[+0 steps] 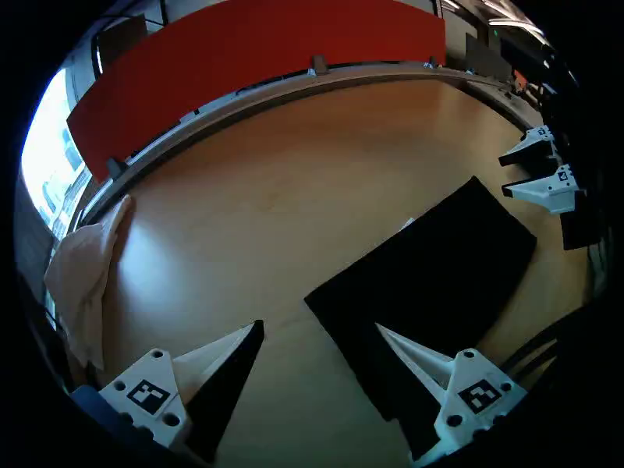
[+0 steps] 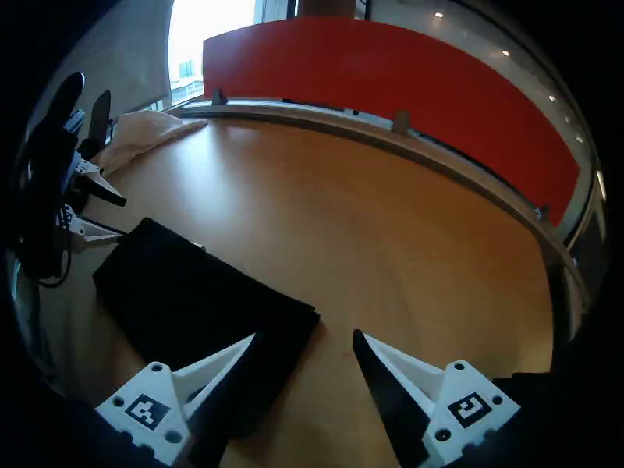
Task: Fold towel
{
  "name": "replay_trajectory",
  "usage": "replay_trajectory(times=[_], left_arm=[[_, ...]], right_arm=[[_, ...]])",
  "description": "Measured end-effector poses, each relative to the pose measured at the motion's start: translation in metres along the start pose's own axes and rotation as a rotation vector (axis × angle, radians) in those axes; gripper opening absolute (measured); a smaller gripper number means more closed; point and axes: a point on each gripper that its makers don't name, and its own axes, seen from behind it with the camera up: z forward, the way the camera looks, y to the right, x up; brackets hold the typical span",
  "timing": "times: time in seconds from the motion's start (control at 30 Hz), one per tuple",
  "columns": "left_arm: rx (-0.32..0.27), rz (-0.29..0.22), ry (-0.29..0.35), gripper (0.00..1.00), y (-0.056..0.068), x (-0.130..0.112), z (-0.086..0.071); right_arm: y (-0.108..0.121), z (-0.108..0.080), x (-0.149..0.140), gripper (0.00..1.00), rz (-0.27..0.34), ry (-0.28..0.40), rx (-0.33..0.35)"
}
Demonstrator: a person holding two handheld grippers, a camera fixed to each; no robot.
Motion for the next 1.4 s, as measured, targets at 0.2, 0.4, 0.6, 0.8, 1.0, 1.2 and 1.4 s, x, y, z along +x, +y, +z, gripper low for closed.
replay_trajectory(times=[0.2,0.4,0.6,0.8,1.0,1.2,1.4], left_arm=[[-0.004,-0.015,0.000,0.96,0.000,-0.003,-0.003],[0.000,-0.014,0.003,0.96,0.001,-0.006,-0.010],[-0.002,-0.043,0.006,0.96,0.006,-0.012,-0.019],[0.005,-0.081,0.006,0.96,0.009,-0.024,-0.029],[0.010,-0.114,0.014,0.96,0.012,-0.033,-0.040],[0.014,-0.136,0.022,0.96,0.016,-0.041,-0.051],[0.018,-0.155,0.030,0.96,0.018,-0.045,-0.058]], right_arm=[[-0.003,-0.006,0.001,0.90,0.019,0.010,0.008],[-0.007,-0.013,0.000,0.90,0.030,0.017,0.014],[-0.014,-0.024,-0.004,0.90,0.041,0.027,0.015],[-0.023,-0.037,-0.011,0.90,0.054,0.034,0.025],[-0.029,-0.048,-0.020,0.90,0.050,0.036,0.028],[-0.032,-0.056,-0.025,0.90,0.042,0.038,0.030],[-0.035,-0.058,-0.025,0.90,0.031,0.045,0.043]])
